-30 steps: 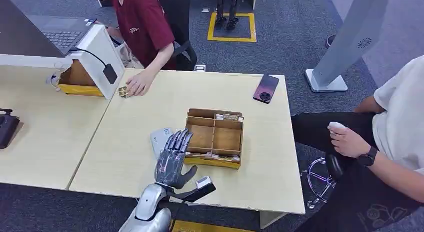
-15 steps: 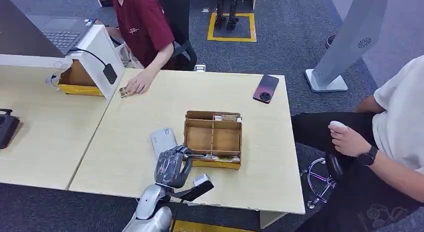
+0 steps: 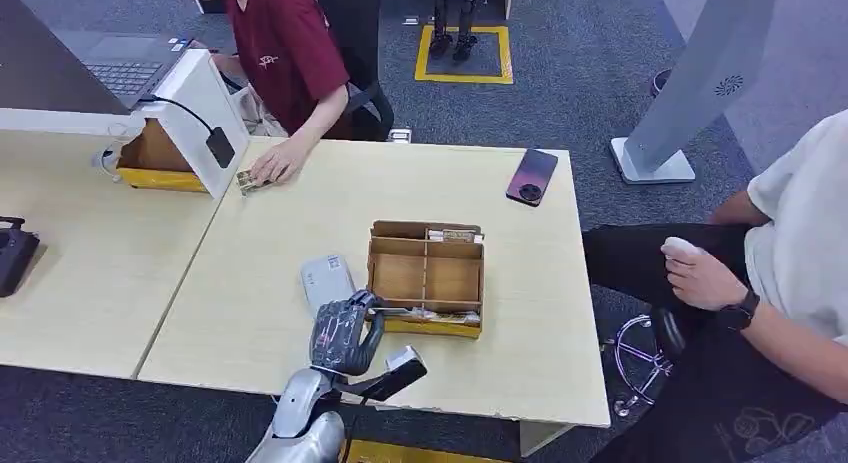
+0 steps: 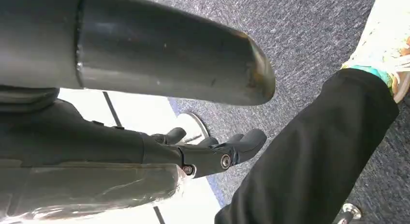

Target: Pass the card to the sensor for recognition and then transmit it.

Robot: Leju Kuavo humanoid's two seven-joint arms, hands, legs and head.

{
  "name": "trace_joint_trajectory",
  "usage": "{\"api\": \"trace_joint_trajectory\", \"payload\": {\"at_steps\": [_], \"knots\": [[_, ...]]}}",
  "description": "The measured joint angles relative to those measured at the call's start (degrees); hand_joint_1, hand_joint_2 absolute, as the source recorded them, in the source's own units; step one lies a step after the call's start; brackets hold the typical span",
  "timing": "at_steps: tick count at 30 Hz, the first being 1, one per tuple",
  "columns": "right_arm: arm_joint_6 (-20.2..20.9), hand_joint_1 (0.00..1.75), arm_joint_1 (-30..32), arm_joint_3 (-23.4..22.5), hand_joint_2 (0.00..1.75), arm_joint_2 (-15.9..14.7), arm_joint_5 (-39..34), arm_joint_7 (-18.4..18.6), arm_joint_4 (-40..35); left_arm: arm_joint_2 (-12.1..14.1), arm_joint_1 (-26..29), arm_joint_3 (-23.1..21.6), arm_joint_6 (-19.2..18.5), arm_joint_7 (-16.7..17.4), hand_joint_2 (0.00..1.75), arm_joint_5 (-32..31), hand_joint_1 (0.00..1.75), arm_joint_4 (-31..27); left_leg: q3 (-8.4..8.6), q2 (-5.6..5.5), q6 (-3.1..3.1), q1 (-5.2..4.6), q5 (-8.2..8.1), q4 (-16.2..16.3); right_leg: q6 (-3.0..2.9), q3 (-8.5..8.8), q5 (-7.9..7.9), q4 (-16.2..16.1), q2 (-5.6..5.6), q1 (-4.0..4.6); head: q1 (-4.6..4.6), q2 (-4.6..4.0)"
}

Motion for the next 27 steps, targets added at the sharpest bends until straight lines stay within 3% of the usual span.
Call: {"api": "trace_joint_trajectory", "payload": {"at_steps": [4,5,6,11,17,21,27], "knots": [[0.0,0.0,0.0,0.0,0.0,0.0,0.0,0.0,0.0,0.0,-0.1,0.0,0.2,0.2,1.75,-0.3,1.75,0.2,0.0,0.0,0.0,0.0,0.0,0.0,0.0,0.0,0.0,0.0,0.0,0.0,0.0,0.0],[0.0,0.0,0.0,0.0,0.0,0.0,0.0,0.0,0.0,0.0,-0.1,0.0,0.2,-1.2,1.75,1.8,1.75,0.5,0.0,0.0,0.0,0.0,0.0,0.0,0.0,0.0,0.0,0.0,0.0,0.0,0.02,0.0],[-0.3,0.0,0.0,0.0,0.0,0.0,0.0,-0.1,0.0,0.0,-0.2,-0.2,0.2,-5.7,1.75,12.0,1.75,0.4,0.01,0.0,0.0,0.0,0.0,0.0,0.0,0.0,0.0,0.0,0.0,0.0,0.02,0.0],[-1.3,0.0,0.6,-0.1,0.0,0.0,-0.2,-0.3,0.0,4.4,0.0,-9.1,-0.3,-1.4,1.75,22.8,1.75,-11.0,-0.02,-0.03,0.0,0.01,0.0,0.0,0.0,-0.01,0.0,0.0,-0.02,0.0,0.0,0.0],[-1.5,0.0,0.8,-0.2,0.0,0.0,-0.2,-0.5,0.1,9.0,0.1,-16.1,-0.2,0.3,1.75,22.6,1.75,-20.7,-0.01,-0.02,0.0,0.01,0.0,0.0,0.0,-0.01,0.0,0.0,-0.01,0.01,0.0,0.0],[-1.7,0.0,0.9,-0.2,0.0,0.0,-0.2,-0.5,0.1,10.9,0.1,-16.7,-0.2,0.3,1.75,21.8,1.68,-24.0,-0.01,-0.02,0.0,0.01,0.0,0.0,0.0,-0.01,0.0,0.0,-0.01,0.0,0.02,0.0],[-1.9,0.0,1.0,-0.2,0.0,0.0,-0.3,-0.5,0.1,12.3,0.1,-17.2,-0.2,1.6,1.75,21.6,1.75,-25.5,-0.01,-0.02,0.0,0.0,0.0,0.0,0.0,-0.01,0.0,0.0,-0.01,0.0,0.0,0.0]]}}
